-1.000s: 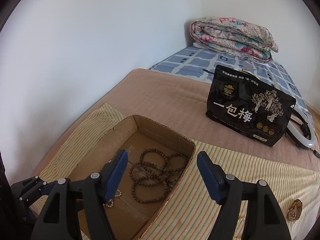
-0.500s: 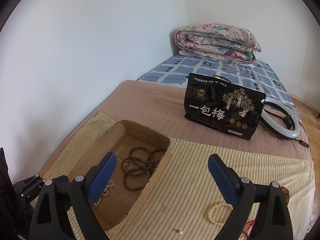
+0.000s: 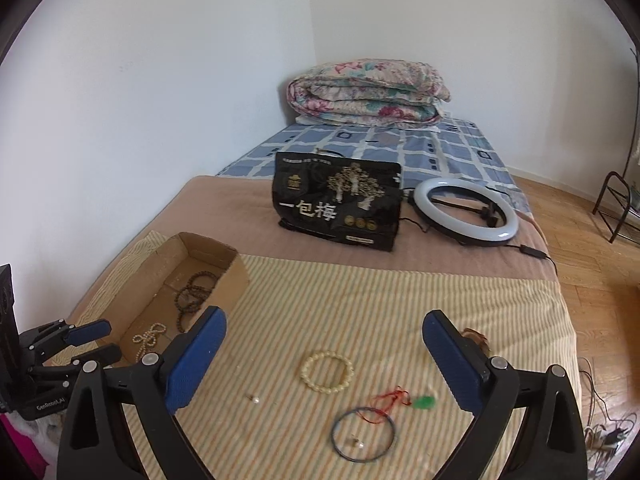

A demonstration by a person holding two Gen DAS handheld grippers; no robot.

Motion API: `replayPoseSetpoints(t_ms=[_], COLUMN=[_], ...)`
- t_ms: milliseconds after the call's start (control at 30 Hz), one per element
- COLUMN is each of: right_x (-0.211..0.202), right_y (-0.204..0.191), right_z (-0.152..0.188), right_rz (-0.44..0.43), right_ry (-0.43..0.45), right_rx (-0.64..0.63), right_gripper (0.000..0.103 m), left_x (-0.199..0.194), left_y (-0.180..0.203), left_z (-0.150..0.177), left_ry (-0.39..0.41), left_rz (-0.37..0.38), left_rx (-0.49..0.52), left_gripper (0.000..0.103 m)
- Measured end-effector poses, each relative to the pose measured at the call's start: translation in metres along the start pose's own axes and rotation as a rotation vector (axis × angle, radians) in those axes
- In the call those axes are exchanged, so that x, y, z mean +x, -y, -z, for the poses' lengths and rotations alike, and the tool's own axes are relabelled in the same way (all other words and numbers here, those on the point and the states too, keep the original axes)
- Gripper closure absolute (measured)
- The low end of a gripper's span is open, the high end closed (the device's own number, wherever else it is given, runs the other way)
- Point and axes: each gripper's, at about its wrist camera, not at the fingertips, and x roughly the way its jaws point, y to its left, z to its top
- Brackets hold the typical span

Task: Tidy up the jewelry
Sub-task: 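Move both tools back toward the remaining jewelry on the sheet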

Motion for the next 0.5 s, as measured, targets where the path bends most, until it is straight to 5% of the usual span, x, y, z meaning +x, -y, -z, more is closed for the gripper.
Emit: replayPoseSetpoints(t_ms=[500], right_x=[-0.012], right_y=[0.097], right_z=[0.087], right_rz=[0.124], right_ry=[-0.08], right_rx=[0.119], right_gripper=[0.003], left_x=[0.052], left_y=[0.068], left_z=[0.003], left_ry=[-0.072], left_rz=[0.058], left_rx=[0.068], left_gripper=[0.059])
